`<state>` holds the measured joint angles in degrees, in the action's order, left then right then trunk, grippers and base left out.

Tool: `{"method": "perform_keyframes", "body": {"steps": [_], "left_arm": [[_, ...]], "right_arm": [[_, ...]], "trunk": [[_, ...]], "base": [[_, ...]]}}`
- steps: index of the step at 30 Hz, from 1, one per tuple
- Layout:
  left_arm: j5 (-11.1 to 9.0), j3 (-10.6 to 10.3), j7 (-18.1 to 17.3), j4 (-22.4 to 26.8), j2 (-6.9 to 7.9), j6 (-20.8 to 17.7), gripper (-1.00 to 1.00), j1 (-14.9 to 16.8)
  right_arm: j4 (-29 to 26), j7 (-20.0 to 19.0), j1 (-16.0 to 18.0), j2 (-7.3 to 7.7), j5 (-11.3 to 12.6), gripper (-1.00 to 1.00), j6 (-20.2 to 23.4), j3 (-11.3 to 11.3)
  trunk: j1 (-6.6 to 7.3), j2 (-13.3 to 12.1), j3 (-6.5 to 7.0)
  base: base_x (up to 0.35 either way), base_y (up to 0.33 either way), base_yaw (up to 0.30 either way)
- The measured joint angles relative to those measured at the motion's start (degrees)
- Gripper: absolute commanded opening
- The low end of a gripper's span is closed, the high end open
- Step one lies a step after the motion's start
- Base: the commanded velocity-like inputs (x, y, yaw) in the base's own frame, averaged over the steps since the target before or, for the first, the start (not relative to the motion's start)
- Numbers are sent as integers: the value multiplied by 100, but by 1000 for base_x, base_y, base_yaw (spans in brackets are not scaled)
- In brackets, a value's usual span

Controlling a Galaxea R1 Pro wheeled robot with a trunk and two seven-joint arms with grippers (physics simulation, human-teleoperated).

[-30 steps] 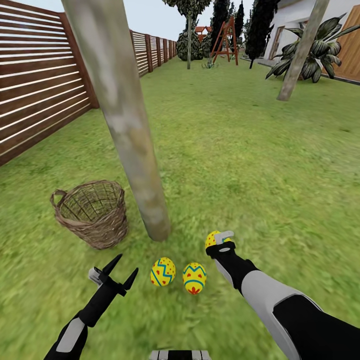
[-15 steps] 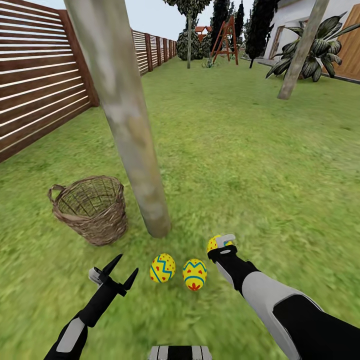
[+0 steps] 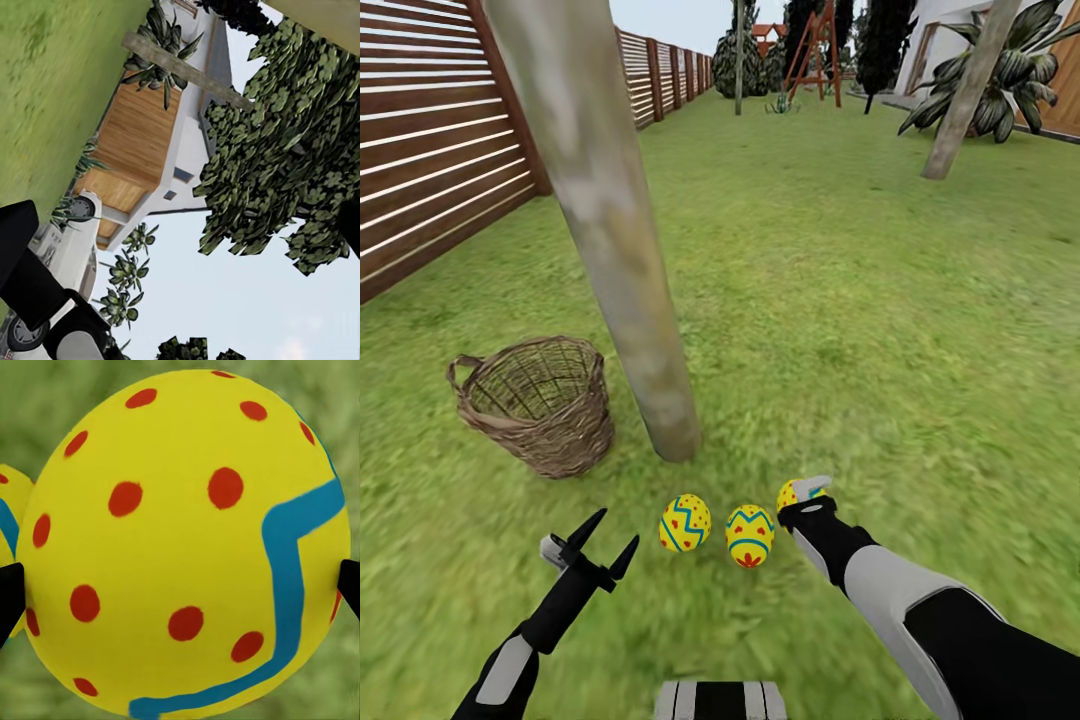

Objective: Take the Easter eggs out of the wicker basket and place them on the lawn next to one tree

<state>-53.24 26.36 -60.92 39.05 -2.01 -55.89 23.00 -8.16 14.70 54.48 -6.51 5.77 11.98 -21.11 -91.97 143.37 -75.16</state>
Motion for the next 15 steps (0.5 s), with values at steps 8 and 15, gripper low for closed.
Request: {"method": "perform_keyframes", "body": {"steps": [8,15], "left_arm": [[1,0,9,-15,-5,2,100,0],[5,0,9,-18,-5,6,100,0]], "right_arm": [[-17,0,0,9,-12,-100,-34,0],[-18,0,0,10,-12,-100,-35,0]], "trunk": [[-21,11,-177],[-39,20,-333]], "base": [[0,0,0],[0,0,0]]}}
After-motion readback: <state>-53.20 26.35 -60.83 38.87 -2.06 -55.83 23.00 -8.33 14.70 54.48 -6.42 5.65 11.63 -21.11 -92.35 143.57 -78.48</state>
